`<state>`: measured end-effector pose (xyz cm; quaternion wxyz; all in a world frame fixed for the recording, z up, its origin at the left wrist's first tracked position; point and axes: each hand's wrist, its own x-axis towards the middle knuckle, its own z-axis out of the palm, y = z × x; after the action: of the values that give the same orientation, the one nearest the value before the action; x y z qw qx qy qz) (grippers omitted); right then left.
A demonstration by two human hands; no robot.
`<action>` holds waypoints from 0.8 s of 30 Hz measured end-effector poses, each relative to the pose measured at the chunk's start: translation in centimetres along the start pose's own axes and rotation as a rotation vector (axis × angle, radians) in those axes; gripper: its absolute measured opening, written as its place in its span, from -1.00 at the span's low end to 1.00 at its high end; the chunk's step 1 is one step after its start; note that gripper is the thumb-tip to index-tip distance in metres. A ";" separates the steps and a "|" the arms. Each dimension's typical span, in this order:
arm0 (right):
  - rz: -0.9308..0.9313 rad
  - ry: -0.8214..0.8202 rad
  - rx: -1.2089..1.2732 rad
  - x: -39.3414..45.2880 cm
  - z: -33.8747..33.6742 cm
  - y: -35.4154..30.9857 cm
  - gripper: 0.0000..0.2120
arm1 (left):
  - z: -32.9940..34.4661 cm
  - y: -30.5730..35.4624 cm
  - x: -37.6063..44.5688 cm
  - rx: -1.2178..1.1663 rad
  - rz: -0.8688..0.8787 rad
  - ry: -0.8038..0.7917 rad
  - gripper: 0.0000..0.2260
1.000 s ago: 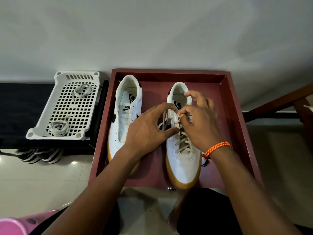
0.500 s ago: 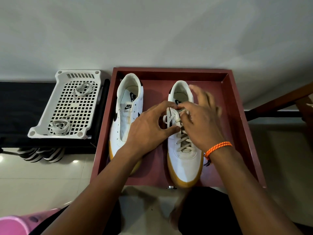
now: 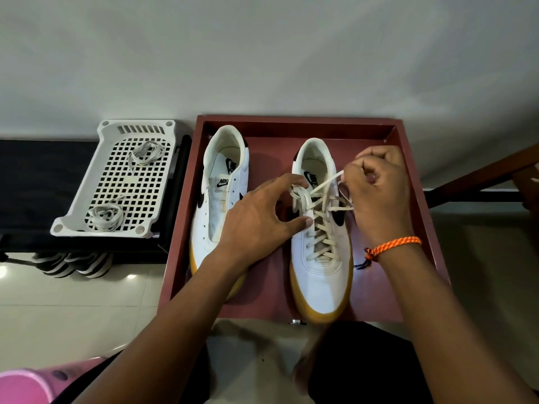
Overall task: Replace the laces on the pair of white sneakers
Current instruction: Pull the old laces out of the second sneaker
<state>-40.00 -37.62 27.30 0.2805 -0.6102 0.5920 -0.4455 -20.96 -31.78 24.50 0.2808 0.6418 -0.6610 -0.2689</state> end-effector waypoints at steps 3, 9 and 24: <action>-0.062 -0.079 -0.186 -0.5 0.1 0.4 -0.74 | 0.0 -0.1 0.0 -0.018 -0.004 0.002 -0.48; -0.154 -0.337 -0.519 -2.0 1.2 -0.2 -0.80 | 0.1 0.0 0.0 -0.019 0.007 0.013 -0.48; 0.045 -0.100 0.029 -0.2 0.4 0.2 -0.78 | 0.0 0.0 0.1 0.013 -0.002 -0.003 -0.48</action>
<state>-39.73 -37.56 26.97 0.3286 -0.6142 0.5843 -0.4164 -20.97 -31.85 24.53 0.2757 0.6439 -0.6624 -0.2658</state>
